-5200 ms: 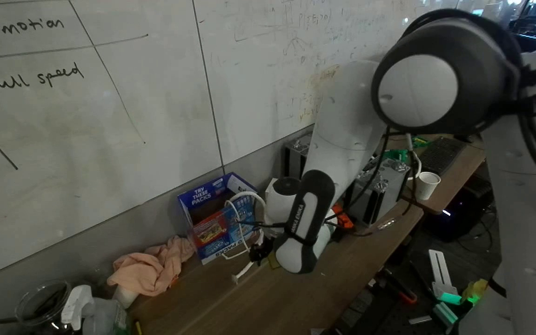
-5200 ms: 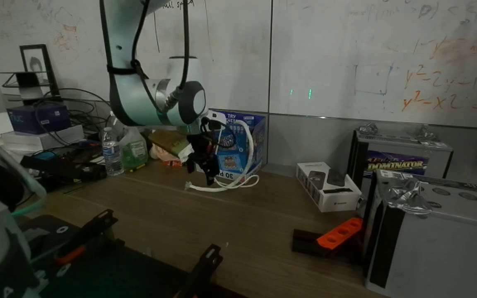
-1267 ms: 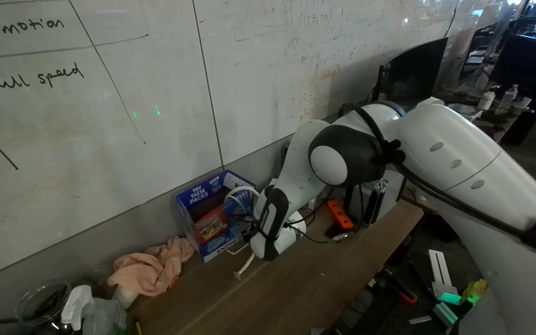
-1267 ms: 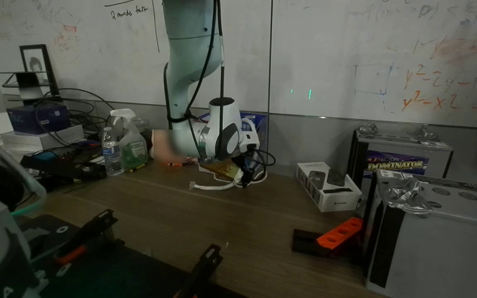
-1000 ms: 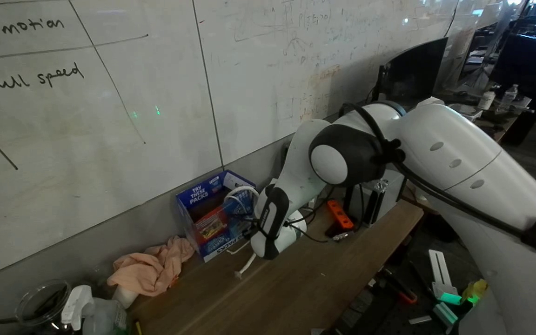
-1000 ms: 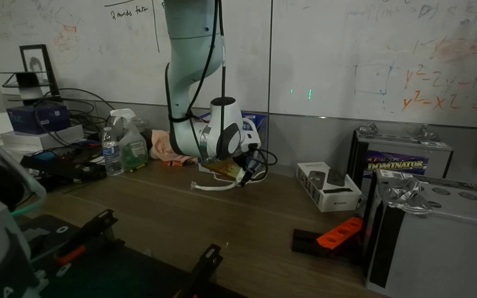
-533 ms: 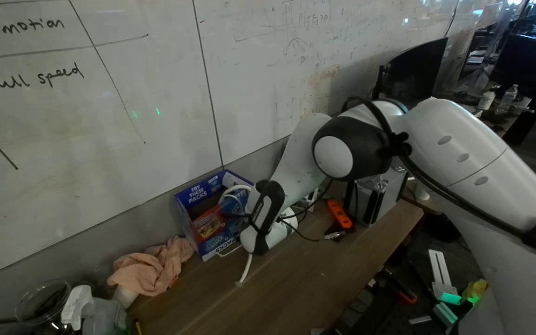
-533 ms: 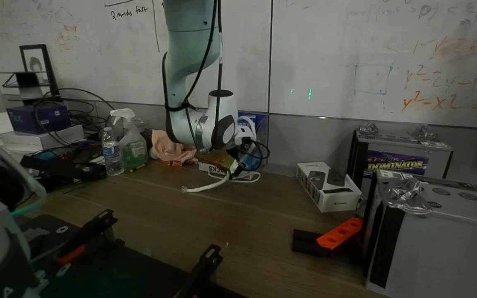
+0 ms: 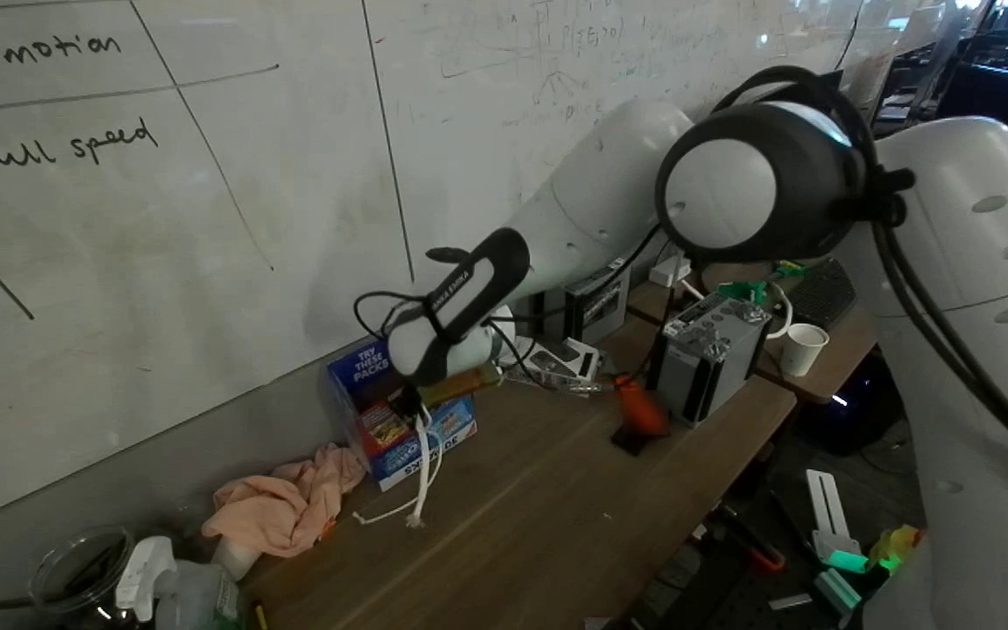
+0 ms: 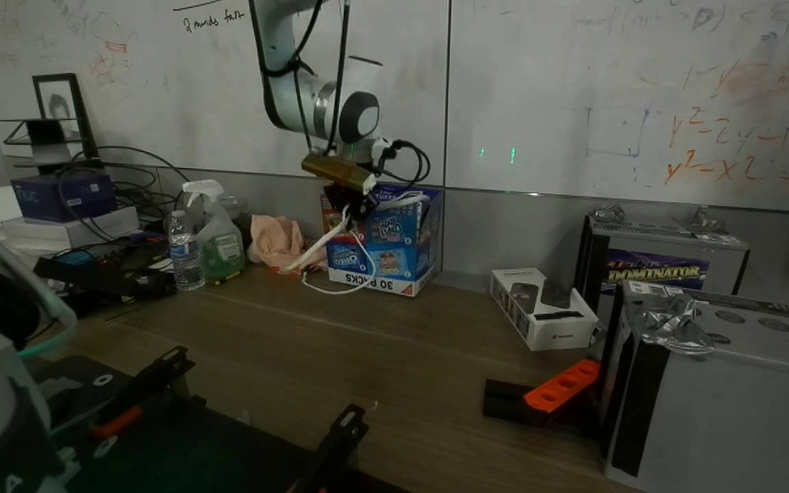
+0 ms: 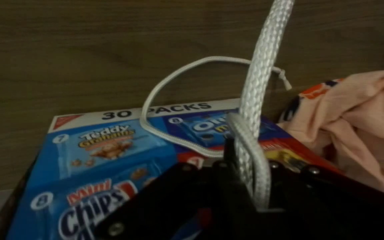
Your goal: Pick up the white ropes from the counter and put them in the box
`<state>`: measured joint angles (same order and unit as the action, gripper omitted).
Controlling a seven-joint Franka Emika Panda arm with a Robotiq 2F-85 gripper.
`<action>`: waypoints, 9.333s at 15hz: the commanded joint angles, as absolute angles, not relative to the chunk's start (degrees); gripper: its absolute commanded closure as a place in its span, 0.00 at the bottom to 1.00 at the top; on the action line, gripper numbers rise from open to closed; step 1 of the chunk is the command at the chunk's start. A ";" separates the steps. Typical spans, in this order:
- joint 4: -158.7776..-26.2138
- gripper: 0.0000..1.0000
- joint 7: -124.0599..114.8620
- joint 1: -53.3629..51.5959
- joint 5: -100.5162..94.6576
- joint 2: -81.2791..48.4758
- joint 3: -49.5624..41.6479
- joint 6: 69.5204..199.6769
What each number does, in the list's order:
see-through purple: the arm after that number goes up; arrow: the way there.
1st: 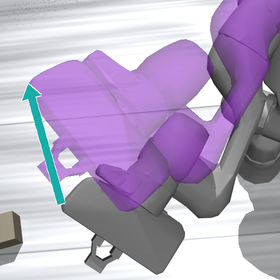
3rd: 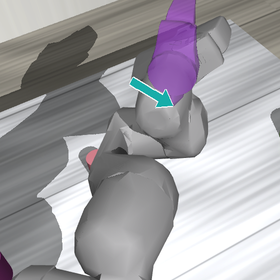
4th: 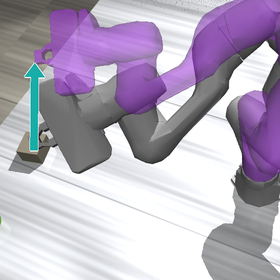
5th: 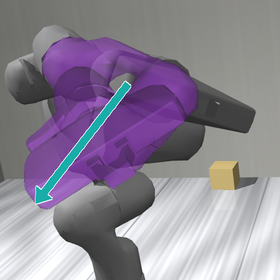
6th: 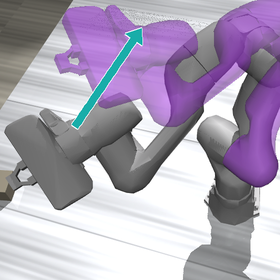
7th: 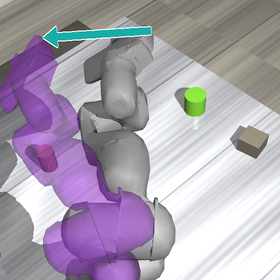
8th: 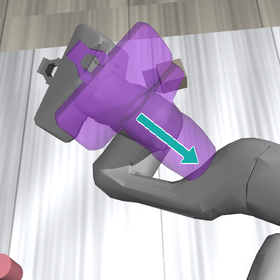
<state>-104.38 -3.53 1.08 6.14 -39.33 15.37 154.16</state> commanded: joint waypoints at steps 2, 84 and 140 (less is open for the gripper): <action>-97.86 0.97 -3.67 -0.27 11.83 -33.36 14.80 140.19; -89.99 0.98 -78.17 -23.24 -53.36 -29.91 -1.96 127.78; -146.48 0.00 18.17 -1.12 -2.51 38.44 -3.28 112.44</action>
